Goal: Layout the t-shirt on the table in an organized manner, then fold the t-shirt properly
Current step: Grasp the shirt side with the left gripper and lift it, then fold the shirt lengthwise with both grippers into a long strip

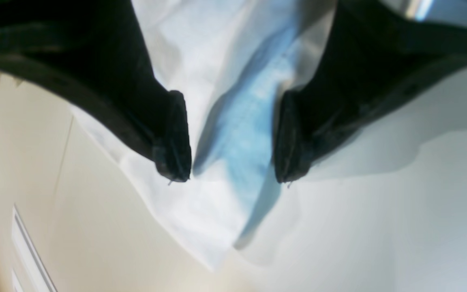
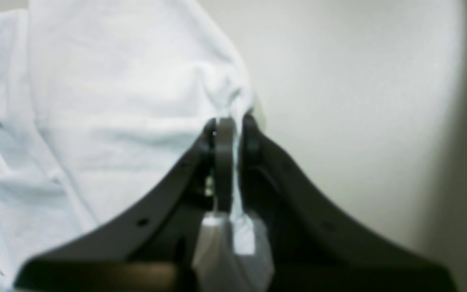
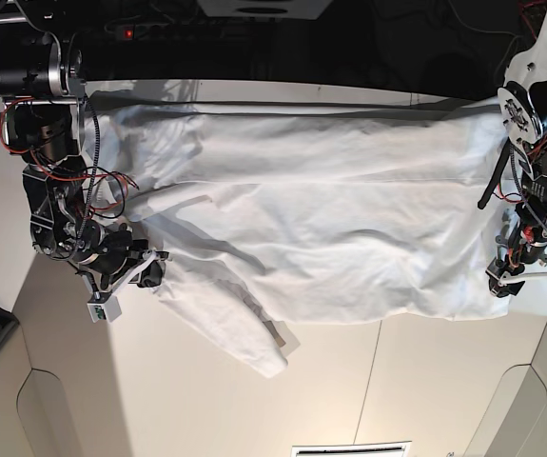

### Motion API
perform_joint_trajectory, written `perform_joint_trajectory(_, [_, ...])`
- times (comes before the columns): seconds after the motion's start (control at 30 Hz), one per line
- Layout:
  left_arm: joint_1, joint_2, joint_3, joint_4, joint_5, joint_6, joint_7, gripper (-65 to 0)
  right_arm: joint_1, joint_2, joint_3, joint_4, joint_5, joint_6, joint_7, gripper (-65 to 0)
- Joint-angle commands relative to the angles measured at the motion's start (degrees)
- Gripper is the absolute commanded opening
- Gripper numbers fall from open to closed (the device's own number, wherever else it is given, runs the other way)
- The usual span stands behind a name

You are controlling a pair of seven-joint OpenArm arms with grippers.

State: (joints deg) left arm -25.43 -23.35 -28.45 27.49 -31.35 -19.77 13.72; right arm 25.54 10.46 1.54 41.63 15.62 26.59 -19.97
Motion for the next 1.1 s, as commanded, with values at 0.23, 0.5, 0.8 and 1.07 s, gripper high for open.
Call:
perform_joint_trajectory(0.23, [-1.55, -1.09, 2.67, 0.72, -0.55, -1.03, -1.05, -33.7, 0.28, 0.28, 0.04, 0.15, -1.46, -0.61, -2.54, -65.0])
perform_joint_trajectory(0.5, [-1.49, -2.40, 2.60, 1.03, -1.11, -11.43, -1.66, -65.0, 0.28, 0.31, 1.31, 3.39, -1.44, -0.61, -4.46, -65.0])
perform_joint_trajectory(0.8, [-0.72, -4.92, 1.92, 1.49, -4.98, -20.23, 0.92, -65.0, 0.28, 0.42, 9.55, 12.83, 1.57, -0.20, -11.28, -65.0])
perform_joint_trajectory(1.07, [1.29, -6.23, -2.95, 1.49, -9.62, -20.23, 4.13, -65.0, 0.28, 3.43, 10.27, 14.19, 3.10, 1.11, -11.80, -65.0])
